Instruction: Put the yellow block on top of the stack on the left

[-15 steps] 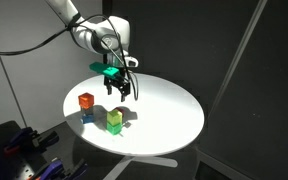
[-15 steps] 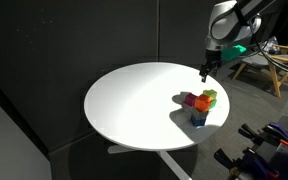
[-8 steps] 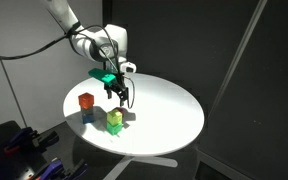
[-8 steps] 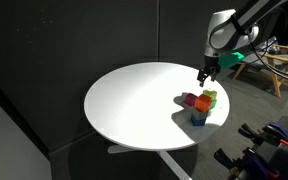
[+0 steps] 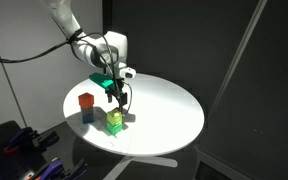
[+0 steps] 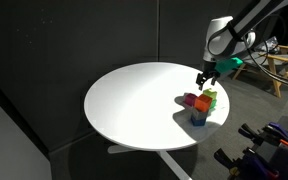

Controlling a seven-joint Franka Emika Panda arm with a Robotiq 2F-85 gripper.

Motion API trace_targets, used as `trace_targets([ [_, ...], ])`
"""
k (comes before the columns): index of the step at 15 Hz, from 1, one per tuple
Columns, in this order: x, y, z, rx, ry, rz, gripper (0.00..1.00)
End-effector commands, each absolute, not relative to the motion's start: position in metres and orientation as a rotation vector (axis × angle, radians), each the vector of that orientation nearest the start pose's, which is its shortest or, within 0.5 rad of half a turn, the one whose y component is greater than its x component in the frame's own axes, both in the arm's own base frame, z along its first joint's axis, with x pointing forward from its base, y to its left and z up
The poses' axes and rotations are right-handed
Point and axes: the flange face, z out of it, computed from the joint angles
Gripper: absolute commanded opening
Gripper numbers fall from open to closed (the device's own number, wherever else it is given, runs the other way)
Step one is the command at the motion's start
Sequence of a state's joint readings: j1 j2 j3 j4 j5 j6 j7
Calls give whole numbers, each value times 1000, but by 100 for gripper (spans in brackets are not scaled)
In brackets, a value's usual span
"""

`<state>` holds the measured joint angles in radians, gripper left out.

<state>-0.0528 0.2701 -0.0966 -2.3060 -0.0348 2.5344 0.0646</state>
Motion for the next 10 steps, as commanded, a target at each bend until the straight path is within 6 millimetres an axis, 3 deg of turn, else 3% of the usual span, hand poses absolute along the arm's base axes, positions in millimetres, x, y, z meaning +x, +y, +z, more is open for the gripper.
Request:
trace_targets([
  [1, 522, -82, 221, -3177, 354, 60, 100],
  [10, 521, -97, 213, -3187, 396, 84, 100],
])
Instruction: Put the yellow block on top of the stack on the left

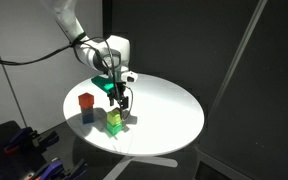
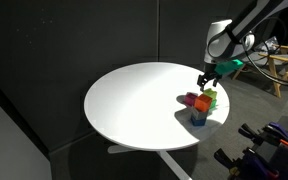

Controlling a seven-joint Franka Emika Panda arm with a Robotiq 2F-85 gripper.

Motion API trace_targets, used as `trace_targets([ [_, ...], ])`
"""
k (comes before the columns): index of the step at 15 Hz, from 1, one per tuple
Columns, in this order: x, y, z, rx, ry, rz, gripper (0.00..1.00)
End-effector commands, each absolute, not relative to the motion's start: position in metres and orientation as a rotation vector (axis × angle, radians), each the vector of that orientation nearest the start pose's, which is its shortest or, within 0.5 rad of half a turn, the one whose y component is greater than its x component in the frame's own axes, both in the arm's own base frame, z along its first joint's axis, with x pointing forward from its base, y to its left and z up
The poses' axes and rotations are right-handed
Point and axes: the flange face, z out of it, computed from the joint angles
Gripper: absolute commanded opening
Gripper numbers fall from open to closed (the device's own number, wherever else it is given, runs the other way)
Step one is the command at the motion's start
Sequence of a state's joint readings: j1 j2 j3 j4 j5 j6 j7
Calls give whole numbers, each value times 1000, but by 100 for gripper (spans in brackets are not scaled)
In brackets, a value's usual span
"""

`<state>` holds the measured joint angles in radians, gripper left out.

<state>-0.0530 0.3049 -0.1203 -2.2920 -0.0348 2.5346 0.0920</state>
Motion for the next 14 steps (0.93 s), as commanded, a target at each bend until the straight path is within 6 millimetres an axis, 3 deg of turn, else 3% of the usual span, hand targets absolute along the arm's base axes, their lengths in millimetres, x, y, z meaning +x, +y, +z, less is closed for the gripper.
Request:
trace_targets([
  [1, 521, -97, 213, -3187, 398, 86, 100],
  [14, 520, -104, 199, -3203, 408, 117, 100],
])
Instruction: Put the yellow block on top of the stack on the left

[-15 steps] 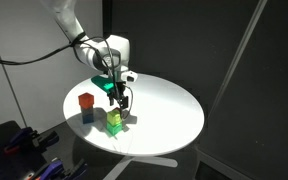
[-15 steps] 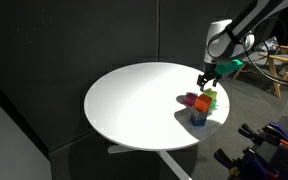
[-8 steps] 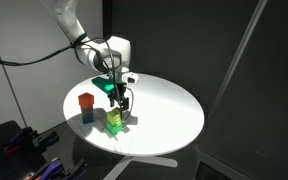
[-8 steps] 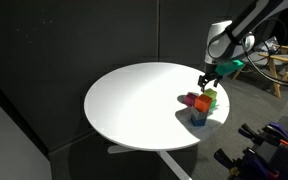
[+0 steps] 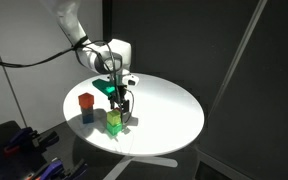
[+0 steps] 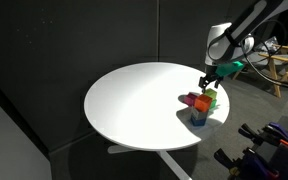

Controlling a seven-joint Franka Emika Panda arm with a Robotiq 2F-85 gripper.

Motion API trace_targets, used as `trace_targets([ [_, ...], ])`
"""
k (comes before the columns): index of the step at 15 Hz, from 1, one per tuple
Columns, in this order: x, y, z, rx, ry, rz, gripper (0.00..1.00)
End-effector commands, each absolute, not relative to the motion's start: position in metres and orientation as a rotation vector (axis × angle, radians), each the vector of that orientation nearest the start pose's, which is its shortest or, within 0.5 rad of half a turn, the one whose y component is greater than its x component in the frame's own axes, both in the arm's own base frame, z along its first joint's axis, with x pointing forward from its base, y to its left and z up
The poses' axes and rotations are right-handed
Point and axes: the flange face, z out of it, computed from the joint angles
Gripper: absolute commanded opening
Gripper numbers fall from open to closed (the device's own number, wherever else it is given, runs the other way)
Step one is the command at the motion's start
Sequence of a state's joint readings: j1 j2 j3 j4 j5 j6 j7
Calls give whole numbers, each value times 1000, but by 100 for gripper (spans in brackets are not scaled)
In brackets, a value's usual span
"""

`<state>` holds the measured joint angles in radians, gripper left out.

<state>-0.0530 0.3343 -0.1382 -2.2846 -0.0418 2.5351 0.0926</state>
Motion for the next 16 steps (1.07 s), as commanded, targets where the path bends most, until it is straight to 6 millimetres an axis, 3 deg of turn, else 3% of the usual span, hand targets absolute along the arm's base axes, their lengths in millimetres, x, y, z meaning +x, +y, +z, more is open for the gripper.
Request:
trace_targets([
  [1, 520, -105, 198, -3204, 408, 119, 100],
  [3, 521, -105, 197, -3206, 409, 120, 100],
  [4, 522, -105, 197, -3204, 414, 122, 82],
  [10, 526, -102, 208, -3195, 428, 113, 33],
  [16, 535, -103, 241, -3181, 453, 88, 31],
])
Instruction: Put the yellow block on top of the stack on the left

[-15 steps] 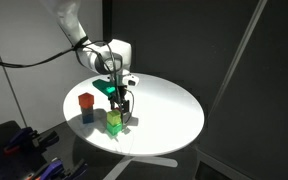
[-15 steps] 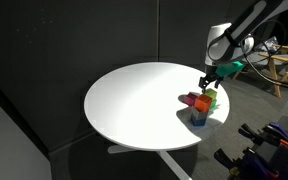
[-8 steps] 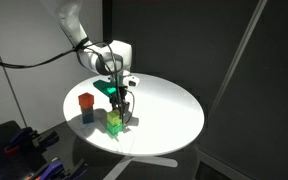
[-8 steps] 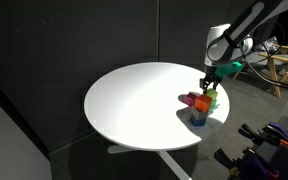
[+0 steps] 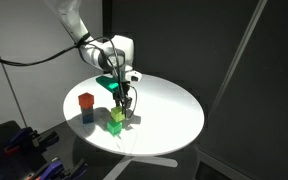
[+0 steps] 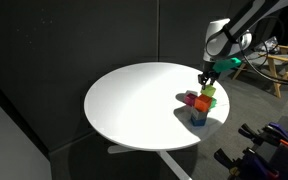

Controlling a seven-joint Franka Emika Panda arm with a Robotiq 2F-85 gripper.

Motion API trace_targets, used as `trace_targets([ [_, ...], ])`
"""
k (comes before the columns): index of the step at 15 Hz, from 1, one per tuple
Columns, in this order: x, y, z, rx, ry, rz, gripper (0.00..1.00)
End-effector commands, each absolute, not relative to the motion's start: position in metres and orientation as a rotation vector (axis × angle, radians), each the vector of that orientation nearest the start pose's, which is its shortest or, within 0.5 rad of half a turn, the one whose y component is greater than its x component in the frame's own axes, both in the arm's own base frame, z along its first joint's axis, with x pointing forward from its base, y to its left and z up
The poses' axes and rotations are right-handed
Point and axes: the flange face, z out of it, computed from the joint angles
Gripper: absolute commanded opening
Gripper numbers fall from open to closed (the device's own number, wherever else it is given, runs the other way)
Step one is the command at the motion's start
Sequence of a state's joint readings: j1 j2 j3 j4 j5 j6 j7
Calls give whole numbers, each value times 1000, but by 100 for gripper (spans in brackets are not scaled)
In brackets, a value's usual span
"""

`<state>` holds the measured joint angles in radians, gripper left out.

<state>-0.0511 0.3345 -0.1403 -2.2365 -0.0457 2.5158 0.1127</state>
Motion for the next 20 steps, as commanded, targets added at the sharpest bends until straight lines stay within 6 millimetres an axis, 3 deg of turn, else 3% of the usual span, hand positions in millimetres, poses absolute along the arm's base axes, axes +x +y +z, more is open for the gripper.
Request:
trace_targets([
  [1, 536, -103, 246, -3180, 452, 86, 31],
  [11, 544, -98, 324, -3167, 478, 19, 31],
  [20, 538, -76, 394, -3140, 400, 44, 31],
])
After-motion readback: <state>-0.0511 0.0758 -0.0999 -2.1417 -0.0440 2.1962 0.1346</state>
